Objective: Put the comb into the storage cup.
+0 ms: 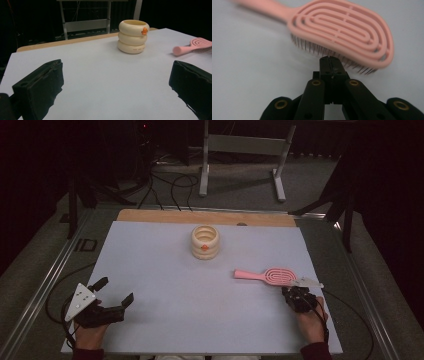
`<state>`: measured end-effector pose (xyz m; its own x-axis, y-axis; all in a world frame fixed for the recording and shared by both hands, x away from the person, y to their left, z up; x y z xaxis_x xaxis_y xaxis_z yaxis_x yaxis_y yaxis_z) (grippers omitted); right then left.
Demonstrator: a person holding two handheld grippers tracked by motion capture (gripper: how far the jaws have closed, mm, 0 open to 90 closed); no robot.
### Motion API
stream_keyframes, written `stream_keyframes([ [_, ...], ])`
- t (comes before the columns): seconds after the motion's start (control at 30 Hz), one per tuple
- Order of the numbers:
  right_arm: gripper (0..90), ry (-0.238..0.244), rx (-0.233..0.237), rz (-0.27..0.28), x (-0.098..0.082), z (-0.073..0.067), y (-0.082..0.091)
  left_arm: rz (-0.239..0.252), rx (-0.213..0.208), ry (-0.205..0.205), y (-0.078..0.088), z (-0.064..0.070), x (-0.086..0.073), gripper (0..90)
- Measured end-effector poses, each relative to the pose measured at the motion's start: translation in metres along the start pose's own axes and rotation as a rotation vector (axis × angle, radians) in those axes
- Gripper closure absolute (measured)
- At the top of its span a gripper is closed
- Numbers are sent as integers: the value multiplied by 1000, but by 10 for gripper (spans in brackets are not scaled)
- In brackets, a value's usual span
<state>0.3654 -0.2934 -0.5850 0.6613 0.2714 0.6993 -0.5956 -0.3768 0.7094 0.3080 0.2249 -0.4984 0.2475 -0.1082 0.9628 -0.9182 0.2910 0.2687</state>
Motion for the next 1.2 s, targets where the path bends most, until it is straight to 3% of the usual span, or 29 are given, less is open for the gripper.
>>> stream_keyframes([
  [0.07, 900, -7, -6, -3, 2, 3, -2, 0, 0, 0, 0, 0, 0, 3],
  [0.17, 900, -59, -42, -6, 15, 16, -13, 0, 1, 1, 0, 0, 0, 3],
  [0.3, 900, -66, -41, -6, 24, 20, -19, 0, -1, 4, 0, 0, 0, 3],
  [0.47, 900, -50, -63, -21, 44, 25, -32, 1, 0, 2, 0, 0, 0, 3],
  [0.7, 900, 15, -61, -51, 67, 19, -51, 3, 0, 6, 0, -1, 0, 3],
  [1.07, 900, 84, -78, -80, 73, 15, -66, 4, 2, 10, 0, -2, 0, 3],
  [1.2, 900, 86, -79, -78, 74, 16, -66, 4, 1, 9, 0, -2, 0, 3],
])
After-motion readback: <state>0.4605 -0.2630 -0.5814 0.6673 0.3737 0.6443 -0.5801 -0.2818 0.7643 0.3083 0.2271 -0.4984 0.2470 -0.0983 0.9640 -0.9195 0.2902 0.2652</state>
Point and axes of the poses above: each handheld gripper's, and its own axes: y roughly backward along the jaws, x roughly out of its top, z roughly to its right, the point moved 10 cm from there along -y, roughly forward along the jaws, and after that the axes turned 12 degrees about x, right-handed, at the moved point
